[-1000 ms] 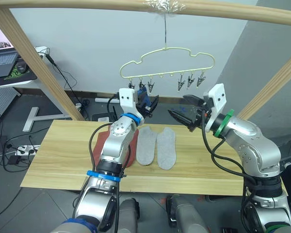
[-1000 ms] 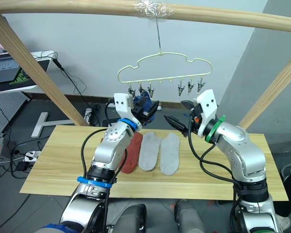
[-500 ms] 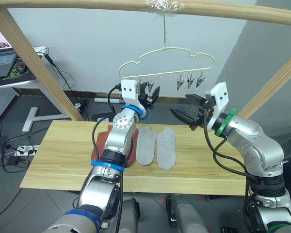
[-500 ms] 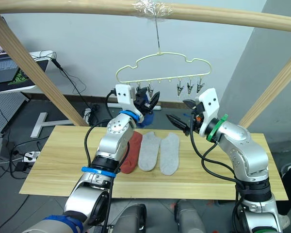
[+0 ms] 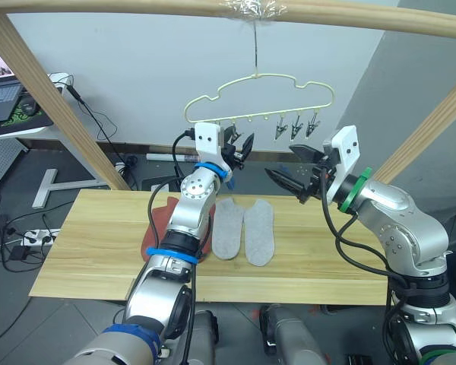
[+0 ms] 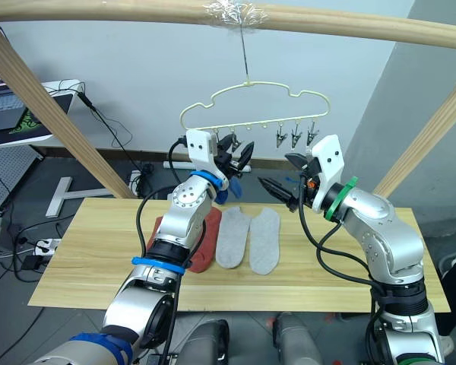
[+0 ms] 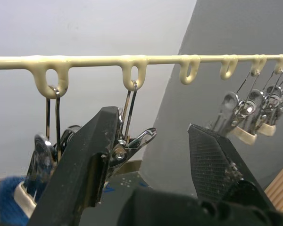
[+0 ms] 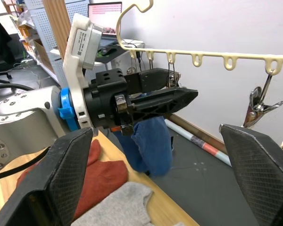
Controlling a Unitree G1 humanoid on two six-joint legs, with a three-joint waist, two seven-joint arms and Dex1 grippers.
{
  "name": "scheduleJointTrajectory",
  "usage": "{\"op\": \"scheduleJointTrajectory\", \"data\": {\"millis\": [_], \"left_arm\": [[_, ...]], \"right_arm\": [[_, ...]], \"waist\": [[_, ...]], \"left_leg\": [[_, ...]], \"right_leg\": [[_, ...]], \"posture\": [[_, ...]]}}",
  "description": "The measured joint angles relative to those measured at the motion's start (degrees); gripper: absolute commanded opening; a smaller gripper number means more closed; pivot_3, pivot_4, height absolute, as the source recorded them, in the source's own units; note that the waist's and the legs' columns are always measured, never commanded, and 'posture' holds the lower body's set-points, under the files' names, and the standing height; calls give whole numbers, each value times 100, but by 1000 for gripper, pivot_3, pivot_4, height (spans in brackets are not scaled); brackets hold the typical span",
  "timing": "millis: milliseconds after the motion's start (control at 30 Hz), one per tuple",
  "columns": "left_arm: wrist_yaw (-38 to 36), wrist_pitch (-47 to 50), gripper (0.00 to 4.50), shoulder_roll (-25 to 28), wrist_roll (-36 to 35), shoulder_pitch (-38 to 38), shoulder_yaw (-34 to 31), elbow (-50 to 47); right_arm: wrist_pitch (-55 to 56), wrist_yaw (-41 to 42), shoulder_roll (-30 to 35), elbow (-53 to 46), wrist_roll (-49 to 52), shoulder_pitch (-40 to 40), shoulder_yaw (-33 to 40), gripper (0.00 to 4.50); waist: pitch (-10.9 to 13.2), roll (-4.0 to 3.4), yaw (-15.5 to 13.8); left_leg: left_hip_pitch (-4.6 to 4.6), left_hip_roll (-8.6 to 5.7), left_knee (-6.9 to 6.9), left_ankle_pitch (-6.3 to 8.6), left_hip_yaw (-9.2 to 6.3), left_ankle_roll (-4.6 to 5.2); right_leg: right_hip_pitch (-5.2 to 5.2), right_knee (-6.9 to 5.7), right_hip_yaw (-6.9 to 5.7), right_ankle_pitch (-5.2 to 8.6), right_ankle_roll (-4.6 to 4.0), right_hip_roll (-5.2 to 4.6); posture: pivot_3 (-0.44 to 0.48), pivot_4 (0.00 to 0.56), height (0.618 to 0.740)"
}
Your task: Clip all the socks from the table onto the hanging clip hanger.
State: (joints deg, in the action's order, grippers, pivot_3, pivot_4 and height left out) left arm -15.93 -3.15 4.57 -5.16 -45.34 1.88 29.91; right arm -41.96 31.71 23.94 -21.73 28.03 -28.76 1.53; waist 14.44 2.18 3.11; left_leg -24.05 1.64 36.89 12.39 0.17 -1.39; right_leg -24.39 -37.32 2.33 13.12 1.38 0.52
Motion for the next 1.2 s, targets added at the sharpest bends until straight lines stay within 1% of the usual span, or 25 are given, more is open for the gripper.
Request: {"op": "scheduleJointTrajectory", "data": {"millis": [500,1033,1133,1200], "left_arm": [[23,-149,2690,47,346,-85,15,238],[70,-262,2690,48,412,-160,1,329],[128,-272,2079,78,453,-161,0,404],[150,-308,1435,92,459,-161,-4,406]], "right_arm": [[-14,-115,31,0,28,0,0,4500],[-92,-130,49,-1,34,-14,0,4500],[-93,-124,52,-1,34,-16,-1,4500],[-93,-121,53,-1,34,-22,-1,4500]], "waist": [[0,0,3],[0,0,3],[0,0,4],[0,0,4]], "left_leg": [[-5,0,1,1,-1,1],[-4,0,1,1,-1,1],[-4,0,1,1,-1,1],[-4,0,1,1,-1,1]], "right_leg": [[0,5,-1,-1,2,0],[0,5,-1,-2,2,0],[0,5,-1,-2,2,0],[0,5,-1,-2,2,0]], "posture": [[-118,228,740],[-114,234,740],[-114,234,740],[-114,234,740]]}}
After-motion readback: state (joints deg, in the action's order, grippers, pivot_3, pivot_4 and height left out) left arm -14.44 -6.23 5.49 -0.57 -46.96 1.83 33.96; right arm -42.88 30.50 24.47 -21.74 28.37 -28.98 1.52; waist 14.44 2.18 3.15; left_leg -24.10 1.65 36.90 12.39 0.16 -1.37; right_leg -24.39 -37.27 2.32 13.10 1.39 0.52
